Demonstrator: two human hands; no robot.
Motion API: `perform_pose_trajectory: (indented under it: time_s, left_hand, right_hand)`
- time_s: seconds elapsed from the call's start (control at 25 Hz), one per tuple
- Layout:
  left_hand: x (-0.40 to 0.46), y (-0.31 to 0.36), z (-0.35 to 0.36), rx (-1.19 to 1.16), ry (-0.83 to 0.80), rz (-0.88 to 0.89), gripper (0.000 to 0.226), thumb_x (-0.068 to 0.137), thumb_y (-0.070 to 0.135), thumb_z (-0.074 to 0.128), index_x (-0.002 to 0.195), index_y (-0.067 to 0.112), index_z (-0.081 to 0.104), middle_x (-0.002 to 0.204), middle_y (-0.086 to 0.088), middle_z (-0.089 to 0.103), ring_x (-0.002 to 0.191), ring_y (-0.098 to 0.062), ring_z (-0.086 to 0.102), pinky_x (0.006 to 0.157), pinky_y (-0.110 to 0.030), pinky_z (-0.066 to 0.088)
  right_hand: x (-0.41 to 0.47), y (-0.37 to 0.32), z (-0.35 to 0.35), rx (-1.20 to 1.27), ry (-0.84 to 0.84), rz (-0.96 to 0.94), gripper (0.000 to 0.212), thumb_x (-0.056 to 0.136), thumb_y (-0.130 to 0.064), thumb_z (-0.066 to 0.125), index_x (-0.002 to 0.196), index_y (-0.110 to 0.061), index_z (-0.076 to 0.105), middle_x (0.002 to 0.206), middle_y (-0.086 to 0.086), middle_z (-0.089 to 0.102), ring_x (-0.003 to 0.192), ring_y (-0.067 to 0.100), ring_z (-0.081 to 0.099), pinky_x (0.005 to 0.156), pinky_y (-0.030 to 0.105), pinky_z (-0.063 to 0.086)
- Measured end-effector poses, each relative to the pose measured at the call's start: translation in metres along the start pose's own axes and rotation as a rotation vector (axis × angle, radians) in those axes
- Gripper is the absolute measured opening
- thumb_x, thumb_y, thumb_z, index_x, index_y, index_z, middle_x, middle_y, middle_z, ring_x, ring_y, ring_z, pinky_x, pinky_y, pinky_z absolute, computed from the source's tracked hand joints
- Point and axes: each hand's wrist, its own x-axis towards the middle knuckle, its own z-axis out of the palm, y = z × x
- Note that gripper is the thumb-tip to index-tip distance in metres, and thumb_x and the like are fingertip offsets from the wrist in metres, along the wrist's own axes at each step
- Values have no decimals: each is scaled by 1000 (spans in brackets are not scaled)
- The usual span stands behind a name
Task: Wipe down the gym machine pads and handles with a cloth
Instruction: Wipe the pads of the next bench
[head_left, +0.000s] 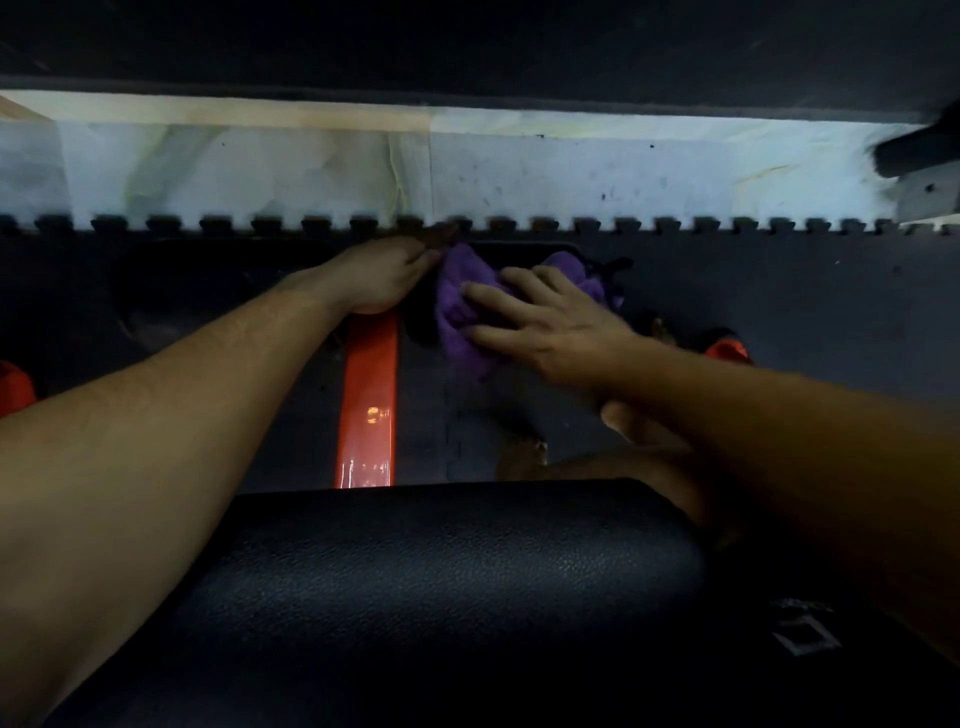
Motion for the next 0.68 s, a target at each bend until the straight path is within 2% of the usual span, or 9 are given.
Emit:
perform_pose_trajectory:
  time_s: [0.08, 0.2, 0.28, 0.36, 0.4, 0.44, 0.52, 0.56, 0.68]
  left_hand:
    - [-1, 12, -1, -18, 48, -10, 49, 113, 32, 34, 158, 11, 38, 162, -5, 37, 149, -20, 36, 120, -26, 26]
    - [5, 13, -1, -13, 81, -55, 53, 113, 36, 31, 163, 17, 26, 169, -7, 25, 155, -22, 25, 122, -25, 16]
    - [6, 14, 0, 4, 90, -67, 52, 114, 33, 31, 163, 18, 24, 170, -6, 22, 156, -22, 22, 122, -25, 16]
    - [7, 15, -1, 33, 111, -62, 52, 113, 26, 34, 163, 19, 25, 170, -8, 24, 155, -24, 25, 121, -29, 20]
    - [7, 17, -3, 43, 110, -58, 52, 112, 23, 35, 163, 19, 26, 169, -9, 26, 153, -26, 29, 120, -31, 24]
    - [6, 17, -3, 59, 102, -57, 52, 112, 23, 36, 163, 19, 27, 168, -10, 28, 152, -27, 31, 119, -33, 27]
    - [7, 16, -1, 84, 88, -70, 52, 113, 30, 33, 163, 20, 26, 168, -10, 29, 151, -29, 33, 120, -37, 29]
    - [9, 16, 0, 77, 83, -76, 52, 113, 33, 31, 163, 21, 24, 168, -11, 29, 151, -30, 33, 121, -38, 29]
    - [11, 16, 3, 32, 73, -117, 55, 112, 31, 29, 165, 19, 18, 169, -14, 25, 152, -32, 31, 123, -40, 28]
  right_hand:
    - [-41, 33, -3, -38, -81, -116, 49, 80, -20, 62, 129, -21, 57, 149, 19, 46, 119, 48, 53, 87, 54, 48]
    - [-86, 70, -19, -49, -192, 57, 68, 68, -17, 83, 124, -24, 45, 139, 18, 48, 104, 42, 52, 74, 49, 48]
    - [-72, 63, -28, -34, -68, 97, 58, 77, -19, 80, 127, -21, 50, 137, 17, 51, 102, 41, 51, 76, 49, 47]
    - [-25, 32, -28, -27, 80, -102, 47, 89, -18, 65, 134, -19, 54, 143, 14, 49, 109, 42, 52, 81, 50, 47]
    - [-1, 11, -24, -42, 99, -210, 42, 91, -18, 58, 133, -20, 57, 145, 12, 48, 111, 40, 52, 83, 49, 47]
    - [19, -8, -16, -70, 76, -313, 36, 92, -19, 51, 125, -20, 64, 144, 11, 50, 111, 38, 53, 84, 47, 47]
    - [31, -23, -3, -170, -40, -436, 32, 89, -21, 43, 94, -18, 74, 138, 10, 57, 108, 38, 56, 83, 45, 48]
    - [21, -16, -2, -220, -94, -477, 31, 87, -21, 44, 84, -17, 74, 134, 9, 60, 107, 38, 57, 83, 44, 48]
    - [-39, 31, -3, -220, -109, -496, 14, 81, -23, 60, 74, -18, 71, 124, 5, 64, 102, 35, 53, 75, 42, 45]
